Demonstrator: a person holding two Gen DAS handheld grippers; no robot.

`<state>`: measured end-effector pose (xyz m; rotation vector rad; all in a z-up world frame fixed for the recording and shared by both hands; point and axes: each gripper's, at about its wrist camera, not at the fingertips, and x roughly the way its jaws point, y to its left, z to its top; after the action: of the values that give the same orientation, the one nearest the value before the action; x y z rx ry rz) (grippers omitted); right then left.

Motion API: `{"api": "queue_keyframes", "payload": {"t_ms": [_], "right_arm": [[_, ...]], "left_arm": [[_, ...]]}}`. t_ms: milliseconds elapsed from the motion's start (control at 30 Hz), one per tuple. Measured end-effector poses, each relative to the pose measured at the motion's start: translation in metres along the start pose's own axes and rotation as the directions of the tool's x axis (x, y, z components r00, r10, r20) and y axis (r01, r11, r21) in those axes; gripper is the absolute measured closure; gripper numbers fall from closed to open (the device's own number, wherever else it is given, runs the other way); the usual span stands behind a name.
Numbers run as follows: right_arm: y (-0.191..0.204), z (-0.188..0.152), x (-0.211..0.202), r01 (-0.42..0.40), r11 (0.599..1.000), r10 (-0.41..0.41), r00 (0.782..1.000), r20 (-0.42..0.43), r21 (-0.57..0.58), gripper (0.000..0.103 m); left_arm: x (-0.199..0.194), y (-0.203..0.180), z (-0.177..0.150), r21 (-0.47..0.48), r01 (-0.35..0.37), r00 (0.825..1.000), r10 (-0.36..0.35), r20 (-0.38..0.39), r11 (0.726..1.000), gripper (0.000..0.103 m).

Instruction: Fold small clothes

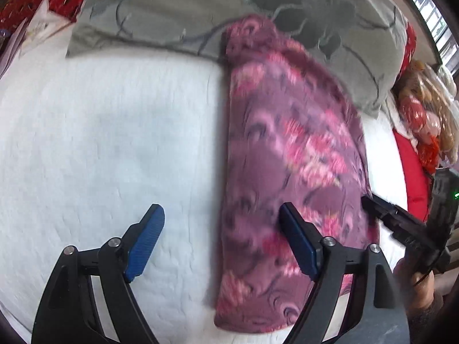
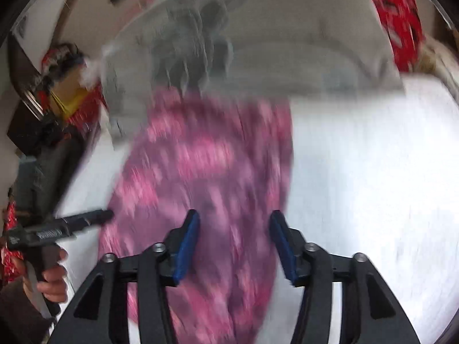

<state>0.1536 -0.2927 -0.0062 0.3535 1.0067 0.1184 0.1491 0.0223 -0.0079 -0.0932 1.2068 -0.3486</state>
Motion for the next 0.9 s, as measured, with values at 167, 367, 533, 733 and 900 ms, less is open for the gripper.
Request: {"api": "queue_keyframes", "payload": {"t_ms": [167, 367, 533, 733, 900], "right_arm": [[0.011, -0.032, -0.032, 0.044, 0.999, -0.044, 0.999, 0.029, 0.025, 0.043], [0.017, -0.073, -0.016, 0.213, 0.976, -0.214, 0.976, -0.036, -0.043, 0.031], [0.024, -0.082, -0.018, 0.278, 0.96, -0.278, 0.96, -0.023, 0.029, 0.019], [0.032, -0.09, -0.009, 0.323, 0.945, -0.324, 0.946, 0.026, 0.05, 0.003], [0.029, -0.096, -0.007, 0.342, 0.937, -0.347, 0.933, 0.089, 0.074, 0.001]], "left_arm": [[-0.021, -0.003, -0.031, 0.044, -0.049, 0.999, 0.05, -0.014, 0.998, 0.02], [-0.008, -0.002, -0.056, 0.042, -0.095, 0.992, 0.098, -0.079, 0.995, 0.019], [-0.006, -0.004, -0.061, 0.041, -0.113, 0.988, 0.117, -0.102, 0.993, 0.015], [-0.002, 0.009, -0.063, 0.047, -0.111, 0.988, 0.115, -0.103, 0.993, 0.008], [0.01, 0.001, -0.069, 0.068, -0.113, 0.989, 0.119, -0.091, 0.991, 0.001]]}}
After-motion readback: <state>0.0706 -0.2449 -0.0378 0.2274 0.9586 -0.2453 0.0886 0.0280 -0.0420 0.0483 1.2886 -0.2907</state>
